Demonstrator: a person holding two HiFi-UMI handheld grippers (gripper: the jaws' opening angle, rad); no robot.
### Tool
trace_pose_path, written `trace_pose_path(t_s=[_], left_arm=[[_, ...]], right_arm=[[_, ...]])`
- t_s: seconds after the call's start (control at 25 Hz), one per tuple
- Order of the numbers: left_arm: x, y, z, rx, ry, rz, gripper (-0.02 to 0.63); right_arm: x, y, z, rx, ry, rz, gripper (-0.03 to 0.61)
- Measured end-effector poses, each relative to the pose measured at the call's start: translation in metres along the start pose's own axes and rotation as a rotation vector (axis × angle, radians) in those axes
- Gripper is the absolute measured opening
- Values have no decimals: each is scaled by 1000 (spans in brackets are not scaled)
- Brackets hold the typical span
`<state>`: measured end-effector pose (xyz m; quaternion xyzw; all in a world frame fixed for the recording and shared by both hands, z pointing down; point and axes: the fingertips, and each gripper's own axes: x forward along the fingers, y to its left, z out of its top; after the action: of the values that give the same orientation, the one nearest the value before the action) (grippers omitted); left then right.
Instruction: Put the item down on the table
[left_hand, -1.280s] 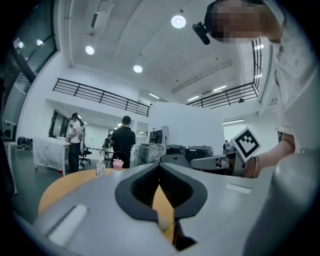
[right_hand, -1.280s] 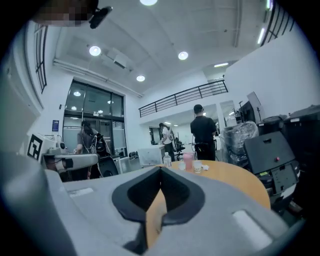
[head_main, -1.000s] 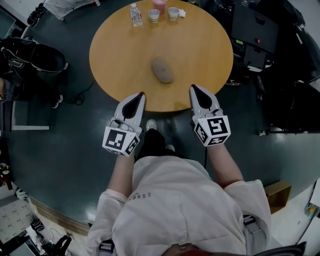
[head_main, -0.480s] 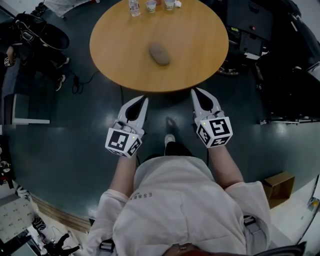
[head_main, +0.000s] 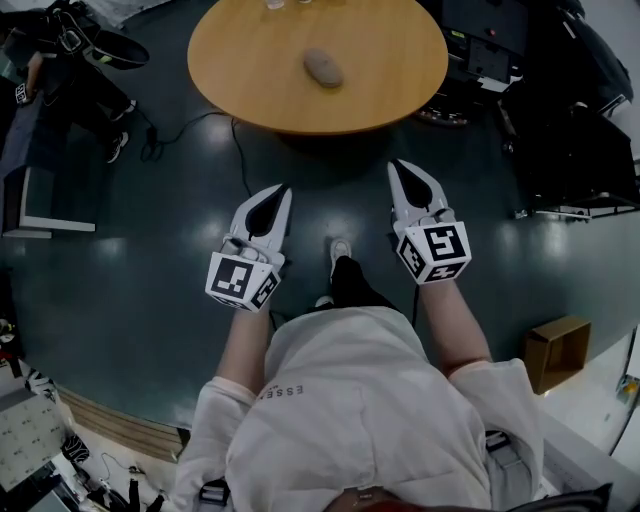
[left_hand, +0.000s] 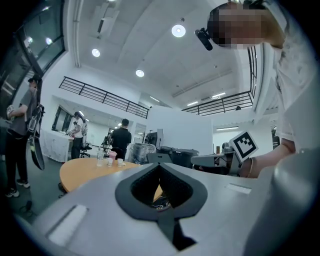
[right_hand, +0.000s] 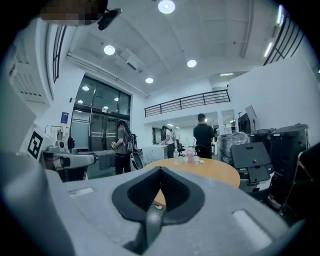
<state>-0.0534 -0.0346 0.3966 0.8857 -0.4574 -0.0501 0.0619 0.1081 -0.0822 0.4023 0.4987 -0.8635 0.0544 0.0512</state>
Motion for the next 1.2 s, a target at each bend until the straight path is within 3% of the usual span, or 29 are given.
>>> trace_pose_path(t_s=[0.44, 1.2], left_arm=[[-79, -32, 8, 15, -29, 19, 6], [-96, -54, 24, 62, -54, 15, 8]], right_arm=[[-71, 74, -28, -5, 34, 18, -12], [-97, 91, -25, -49, 22, 40, -12]])
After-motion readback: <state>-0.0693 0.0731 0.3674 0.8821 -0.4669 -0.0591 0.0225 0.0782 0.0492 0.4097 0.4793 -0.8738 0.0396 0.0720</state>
